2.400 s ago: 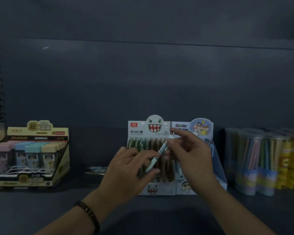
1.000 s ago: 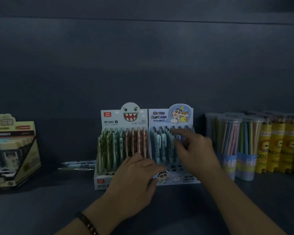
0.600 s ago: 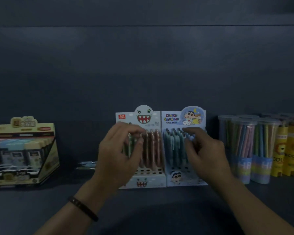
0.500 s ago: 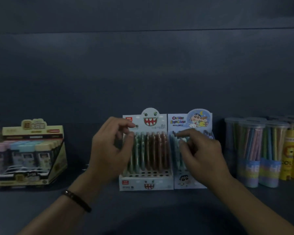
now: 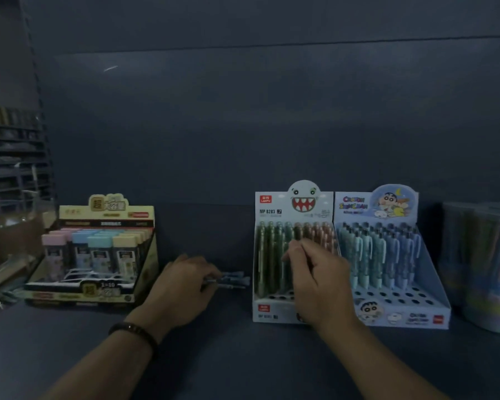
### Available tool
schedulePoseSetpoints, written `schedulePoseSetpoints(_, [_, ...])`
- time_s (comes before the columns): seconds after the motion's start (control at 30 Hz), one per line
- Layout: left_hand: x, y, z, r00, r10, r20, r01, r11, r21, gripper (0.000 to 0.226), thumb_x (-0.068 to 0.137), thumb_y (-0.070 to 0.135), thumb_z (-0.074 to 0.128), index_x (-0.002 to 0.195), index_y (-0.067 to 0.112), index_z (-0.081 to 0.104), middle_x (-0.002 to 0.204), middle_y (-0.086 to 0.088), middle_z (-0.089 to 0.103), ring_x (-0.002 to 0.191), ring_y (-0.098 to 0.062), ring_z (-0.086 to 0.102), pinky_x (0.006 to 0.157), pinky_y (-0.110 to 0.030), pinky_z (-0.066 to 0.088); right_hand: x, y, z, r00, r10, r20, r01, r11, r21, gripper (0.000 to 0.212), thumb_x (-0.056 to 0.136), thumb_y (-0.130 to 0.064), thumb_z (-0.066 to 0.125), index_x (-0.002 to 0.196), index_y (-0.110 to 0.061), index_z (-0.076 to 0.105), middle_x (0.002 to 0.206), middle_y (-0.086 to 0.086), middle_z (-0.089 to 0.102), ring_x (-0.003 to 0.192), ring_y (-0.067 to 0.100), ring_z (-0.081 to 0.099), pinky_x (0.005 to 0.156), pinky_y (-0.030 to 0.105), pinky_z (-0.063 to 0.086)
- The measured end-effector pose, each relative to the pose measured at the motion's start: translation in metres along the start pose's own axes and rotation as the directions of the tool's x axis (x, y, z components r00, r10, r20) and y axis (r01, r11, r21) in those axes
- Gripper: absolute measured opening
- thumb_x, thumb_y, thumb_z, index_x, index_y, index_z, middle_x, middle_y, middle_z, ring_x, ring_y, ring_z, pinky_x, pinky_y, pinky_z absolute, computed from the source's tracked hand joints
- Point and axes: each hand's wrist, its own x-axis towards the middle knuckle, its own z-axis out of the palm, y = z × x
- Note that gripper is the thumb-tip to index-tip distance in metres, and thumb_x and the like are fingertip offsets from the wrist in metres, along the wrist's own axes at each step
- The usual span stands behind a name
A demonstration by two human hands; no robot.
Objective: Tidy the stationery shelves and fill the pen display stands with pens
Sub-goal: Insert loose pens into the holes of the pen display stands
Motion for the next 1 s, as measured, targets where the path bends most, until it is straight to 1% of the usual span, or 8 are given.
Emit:
schedulePoseSetpoints(0.07, [0.001,0.002,0.002,0.999,-0.012,0.051,0.011,1.000,0.024,0.023,0.098,0.041,0.061,0.118,0.039,0.073,0.110,0.012,0.066,0.104,-0.019,0.057,0.088,-0.038,0.052,-0.001,0.000,-0.002,1.000,0.015,0.001,-0.015,1.000,0.018,0.037,0.105,-0.028,0.047,0.073,-0.018,0.062,0.059,-0.005,0.052,0.049,0.010,0.046,0.047,0.021,0.031])
schedulePoseSetpoints(0.27, [-0.002,-0.001,0.001,0.993,-0.046,0.108,0.050,0.998,-0.030,0.012,0.098,0.038,0.065,0.102,0.042,0.075,0.103,0.014,0.064,0.098,-0.015,0.057,0.089,-0.039,0.055,-0.006,-0.001,0.001,0.990,0.055,0.130,-0.057,0.998,0.013,0.036,0.106,-0.034,0.048,0.075,-0.022,0.060,0.062,-0.001,0.054,0.055,0.016,0.051,0.055,0.041,0.042])
schedulePoseSetpoints(0.43, [-0.005,-0.005,-0.006,0.991,-0.072,0.110,0.085,0.990,-0.110,0.012,0.096,0.039,0.069,0.092,0.049,0.063,0.100,0.024,0.063,0.101,-0.009,0.054,0.092,-0.041,0.050,-0.008,-0.001,0.001,0.947,0.126,0.295,-0.117,0.992,-0.046,0.021,0.104,-0.029,0.059,0.084,-0.030,0.061,0.069,-0.007,0.061,0.057,0.006,0.053,0.057,0.031,0.047])
schedulePoseSetpoints(0.53, [-0.003,0.009,-0.014,0.998,-0.051,-0.034,0.042,0.973,-0.226,0.013,0.097,0.033,0.070,0.096,0.045,0.064,0.093,0.029,0.064,0.099,0.005,0.051,0.087,-0.030,0.045,-0.008,-0.004,0.000,0.946,0.133,0.296,-0.117,0.991,-0.069,0.017,0.102,-0.028,0.063,0.085,-0.029,0.063,0.072,-0.010,0.063,0.060,0.007,0.057,0.056,0.023,0.048])
schedulePoseSetpoints(0.6, [-0.001,0.021,-0.022,0.993,-0.083,-0.087,0.044,0.924,-0.379,0.017,0.097,0.024,0.072,0.096,0.040,0.066,0.089,0.023,0.067,0.097,0.006,0.057,0.082,-0.023,0.047,-0.006,-0.005,0.001,0.956,0.138,0.258,-0.126,0.990,-0.062,0.013,0.099,-0.029,0.068,0.087,-0.030,0.065,0.073,-0.008,0.064,0.063,0.009,0.059,0.057,0.023,0.049])
schedulePoseSetpoints(0.73, [-0.001,0.040,-0.040,0.995,-0.096,-0.026,0.046,0.674,-0.737,0.014,0.098,0.017,0.072,0.093,0.030,0.072,0.094,0.002,0.076,0.095,-0.015,0.074,0.086,-0.037,0.060,-0.004,-0.009,0.004,0.954,0.190,0.233,-0.209,0.976,0.059,0.017,0.093,-0.036,0.076,0.105,-0.041,0.065,0.083,-0.007,0.067,0.068,0.012,0.066,0.063,0.036,0.060])
schedulePoseSetpoints(0.83, [-0.004,0.055,-0.048,0.999,-0.027,-0.033,-0.011,0.578,-0.816,0.012,0.098,0.013,0.072,0.094,0.024,0.074,0.092,-0.005,0.076,0.092,-0.017,0.075,0.083,-0.033,0.059,-0.003,-0.014,0.003,0.955,0.181,0.233,-0.221,0.962,0.159,0.021,0.091,-0.033,0.080,0.104,-0.042,0.067,0.086,-0.004,0.068,0.066,0.018,0.068,0.058,0.048,0.061])
schedulePoseSetpoints(1.0, [-0.005,0.072,-0.043,0.998,-0.002,-0.063,-0.050,0.576,-0.816,0.011,0.091,0.009,0.080,0.095,0.018,0.074,0.081,-0.003,0.071,0.070,-0.011,0.062,0.067,-0.027,0.052,0.002,-0.021,0.004,0.975,0.159,0.155,-0.192,0.954,0.230,0.010,0.090,-0.019,0.082,0.087,-0.022,0.073,0.076,-0.003,0.071,0.065,0.018,0.070,0.057,0.031,0.057])
